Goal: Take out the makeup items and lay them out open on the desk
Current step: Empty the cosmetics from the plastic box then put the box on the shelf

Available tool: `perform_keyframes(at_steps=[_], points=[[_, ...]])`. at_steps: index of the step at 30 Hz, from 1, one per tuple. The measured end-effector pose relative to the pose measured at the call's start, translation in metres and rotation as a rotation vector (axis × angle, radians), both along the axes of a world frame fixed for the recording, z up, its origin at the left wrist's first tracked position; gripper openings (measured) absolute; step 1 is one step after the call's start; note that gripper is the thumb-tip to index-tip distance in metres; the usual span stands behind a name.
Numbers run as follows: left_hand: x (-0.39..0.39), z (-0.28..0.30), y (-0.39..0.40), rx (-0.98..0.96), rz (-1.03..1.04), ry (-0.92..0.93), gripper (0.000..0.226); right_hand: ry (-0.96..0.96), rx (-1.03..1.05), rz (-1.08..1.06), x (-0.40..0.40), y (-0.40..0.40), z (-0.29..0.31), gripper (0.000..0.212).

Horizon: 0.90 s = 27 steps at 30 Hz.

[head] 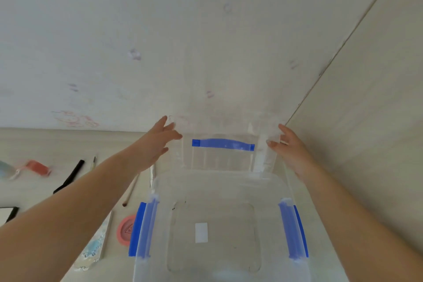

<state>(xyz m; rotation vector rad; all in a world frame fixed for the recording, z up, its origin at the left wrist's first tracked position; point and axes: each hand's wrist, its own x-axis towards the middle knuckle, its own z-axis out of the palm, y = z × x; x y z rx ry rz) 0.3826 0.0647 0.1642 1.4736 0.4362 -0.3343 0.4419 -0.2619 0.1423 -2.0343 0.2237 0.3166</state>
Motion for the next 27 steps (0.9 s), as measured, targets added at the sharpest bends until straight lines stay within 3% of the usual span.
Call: perform_keyframes(at_steps=[6, 10, 16, 20, 27], points=[[-0.035, 0.043, -0.013, 0.122, 0.027, -0.256, 0.094, -0.284, 0.053, -0.172, -0.028, 0.009, 0.042, 0.069], [-0.069, 0.061, -0.027, 0.216, 0.095, -0.383, 0.101, -0.403, 0.043, -0.164, -0.060, 0.011, 0.064, 0.077], [-0.121, 0.055, -0.037, 0.365, 0.145, -0.511, 0.060, -0.513, 0.106, -0.193, -0.124, 0.006, 0.069, 0.034], [-0.156, 0.037, -0.033, 0.521, 0.110, -0.632, 0.037, -0.560, 0.154, -0.111, -0.173, 0.005, 0.042, 0.029], [-0.202, -0.001, -0.031, 0.691, -0.060, -0.780, 0.055, -0.591, -0.001, 0.037, -0.229, -0.004, 0.017, 0.033]])
